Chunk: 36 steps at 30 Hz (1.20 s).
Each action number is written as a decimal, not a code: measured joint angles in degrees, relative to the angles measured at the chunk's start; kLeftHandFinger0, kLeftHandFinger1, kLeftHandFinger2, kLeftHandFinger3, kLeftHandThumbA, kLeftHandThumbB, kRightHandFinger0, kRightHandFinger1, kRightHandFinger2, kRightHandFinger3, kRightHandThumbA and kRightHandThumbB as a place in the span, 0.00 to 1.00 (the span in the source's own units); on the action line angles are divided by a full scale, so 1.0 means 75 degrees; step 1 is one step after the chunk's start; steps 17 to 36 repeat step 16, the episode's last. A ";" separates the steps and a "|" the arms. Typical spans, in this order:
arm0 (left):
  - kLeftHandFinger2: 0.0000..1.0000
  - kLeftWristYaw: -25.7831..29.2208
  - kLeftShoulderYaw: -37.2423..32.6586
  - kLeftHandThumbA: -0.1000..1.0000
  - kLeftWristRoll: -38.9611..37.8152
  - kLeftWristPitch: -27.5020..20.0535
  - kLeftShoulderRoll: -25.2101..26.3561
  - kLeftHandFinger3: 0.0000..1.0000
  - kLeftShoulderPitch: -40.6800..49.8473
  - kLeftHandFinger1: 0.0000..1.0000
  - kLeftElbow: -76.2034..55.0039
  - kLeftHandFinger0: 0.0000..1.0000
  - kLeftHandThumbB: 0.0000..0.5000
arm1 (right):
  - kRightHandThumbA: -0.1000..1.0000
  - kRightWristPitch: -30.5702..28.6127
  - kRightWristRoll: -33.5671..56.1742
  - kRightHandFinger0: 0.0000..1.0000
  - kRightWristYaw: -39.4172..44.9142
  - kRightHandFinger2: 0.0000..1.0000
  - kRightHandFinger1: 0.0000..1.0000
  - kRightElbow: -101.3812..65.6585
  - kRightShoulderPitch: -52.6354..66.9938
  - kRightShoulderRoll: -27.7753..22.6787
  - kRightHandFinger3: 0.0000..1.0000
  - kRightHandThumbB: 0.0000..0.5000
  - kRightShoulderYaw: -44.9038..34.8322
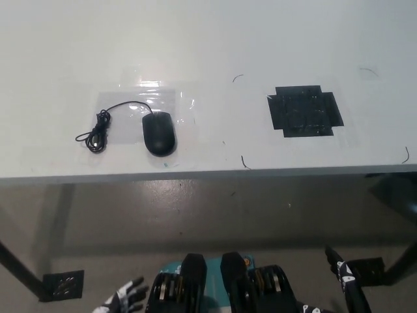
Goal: The robot uses left hand to click on the left button of the black mouse, which is placed on the left area of the table
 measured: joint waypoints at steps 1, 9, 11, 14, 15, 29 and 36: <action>1.00 0.0177 0.0061 1.00 0.0010 -0.0165 -0.0026 1.00 -0.0115 1.00 0.0287 1.00 0.58 | 1.00 0.0000 0.0000 1.00 0.0000 1.00 1.00 0.0000 0.0000 0.0030 1.00 0.77 0.0006; 1.00 0.1365 0.0123 1.00 0.0093 -0.1075 -0.0120 1.00 -0.0342 1.00 0.1186 1.00 0.57 | 1.00 -0.0003 0.0007 1.00 0.0000 1.00 1.00 0.0003 -0.0008 0.0116 1.00 0.80 0.0024; 1.00 0.1668 0.0084 1.00 0.0080 -0.1285 -0.0125 1.00 -0.0326 1.00 0.1265 1.00 0.58 | 1.00 -0.0006 0.0017 1.00 -0.0002 1.00 1.00 -0.0001 -0.0018 0.0125 1.00 0.75 0.0023; 1.00 0.1935 -0.0005 1.00 0.0049 -0.1503 -0.0122 1.00 -0.0325 1.00 0.1305 1.00 0.59 | 1.00 -0.0008 0.0018 1.00 -0.0004 1.00 1.00 0.0001 -0.0065 0.0128 1.00 0.74 0.0037; 1.00 0.2014 -0.0059 1.00 0.0044 -0.1553 -0.0118 1.00 -0.0329 1.00 0.1323 1.00 0.59 | 1.00 -0.0008 0.0018 1.00 -0.0003 1.00 1.00 0.0001 -0.0094 0.0128 1.00 0.77 0.0039; 1.00 0.2051 -0.0086 1.00 0.0042 -0.1573 -0.0114 1.00 -0.0331 1.00 0.1330 1.00 0.59 | 1.00 -0.0009 0.0018 1.00 -0.0004 1.00 1.00 0.0001 -0.0106 0.0128 1.00 0.78 0.0039; 1.00 0.2051 -0.0086 1.00 0.0042 -0.1573 -0.0114 1.00 -0.0331 1.00 0.1330 1.00 0.59 | 1.00 -0.0009 0.0018 1.00 -0.0004 1.00 1.00 0.0001 -0.0106 0.0128 1.00 0.78 0.0039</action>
